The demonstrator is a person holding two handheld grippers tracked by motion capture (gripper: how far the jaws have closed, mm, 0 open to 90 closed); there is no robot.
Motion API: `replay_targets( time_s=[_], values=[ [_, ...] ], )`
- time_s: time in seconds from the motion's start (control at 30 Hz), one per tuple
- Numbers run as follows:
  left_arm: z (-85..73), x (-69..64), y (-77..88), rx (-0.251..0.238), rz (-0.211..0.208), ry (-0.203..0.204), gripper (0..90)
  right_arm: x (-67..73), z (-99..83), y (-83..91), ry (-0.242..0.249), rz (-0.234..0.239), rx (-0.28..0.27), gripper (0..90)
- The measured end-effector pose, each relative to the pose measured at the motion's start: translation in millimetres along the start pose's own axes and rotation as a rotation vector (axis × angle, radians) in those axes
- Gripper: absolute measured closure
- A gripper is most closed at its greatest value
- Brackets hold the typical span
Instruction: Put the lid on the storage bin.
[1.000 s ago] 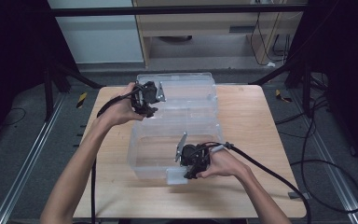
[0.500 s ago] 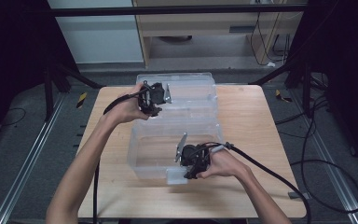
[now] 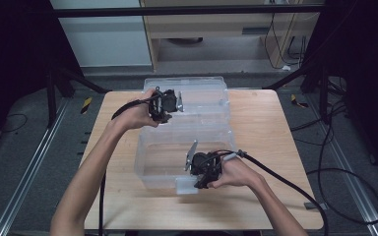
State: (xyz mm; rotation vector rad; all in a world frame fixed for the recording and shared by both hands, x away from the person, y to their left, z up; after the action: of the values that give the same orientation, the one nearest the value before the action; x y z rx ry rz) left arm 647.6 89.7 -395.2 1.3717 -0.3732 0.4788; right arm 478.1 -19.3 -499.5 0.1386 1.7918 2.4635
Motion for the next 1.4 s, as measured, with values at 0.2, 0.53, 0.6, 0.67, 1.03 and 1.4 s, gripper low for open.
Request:
replay_targets(
  time_s=[0.2,0.53,0.6,0.67,1.03,1.4],
  values=[
    [-1.1,0.3,-1.4,0.017,-0.001,-0.009,68.2,-0.3,0.2,-0.2,0.005,-0.001,-0.004,63.0],
    [-1.8,0.7,-1.6,0.053,0.01,-0.033,72.1,-0.3,0.2,-0.3,0.009,-0.003,-0.006,63.0],
    [-1.7,1.1,-0.8,0.06,0.011,-0.041,73.8,-0.4,0.1,-0.3,0.012,-0.005,-0.01,63.1],
    [-1.9,1.2,-0.6,0.063,0.01,-0.045,74.9,-0.4,0.0,-0.3,0.009,-0.004,-0.011,63.1],
    [0.4,-0.2,1.2,0.086,0.001,-0.089,78.0,-0.1,-0.3,0.1,0.007,-0.015,-0.003,63.5],
    [2.7,-2.6,5.8,0.08,0.01,-0.117,79.7,-1.1,0.2,-0.2,-0.005,-0.017,-0.005,64.3]
  ],
)
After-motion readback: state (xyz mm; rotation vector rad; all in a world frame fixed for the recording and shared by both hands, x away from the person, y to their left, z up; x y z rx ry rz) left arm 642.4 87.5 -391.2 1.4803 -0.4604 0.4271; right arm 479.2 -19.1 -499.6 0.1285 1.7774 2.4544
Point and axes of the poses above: each handheld gripper's, and its own axes: y roughly backward along the jaws, z roughly out of its top, x roughly to its left, the point moved 10 cm from there along -y, roughly forward along the jaws, and after that the axes turned 1 degree about x, right-handed, at the moved point
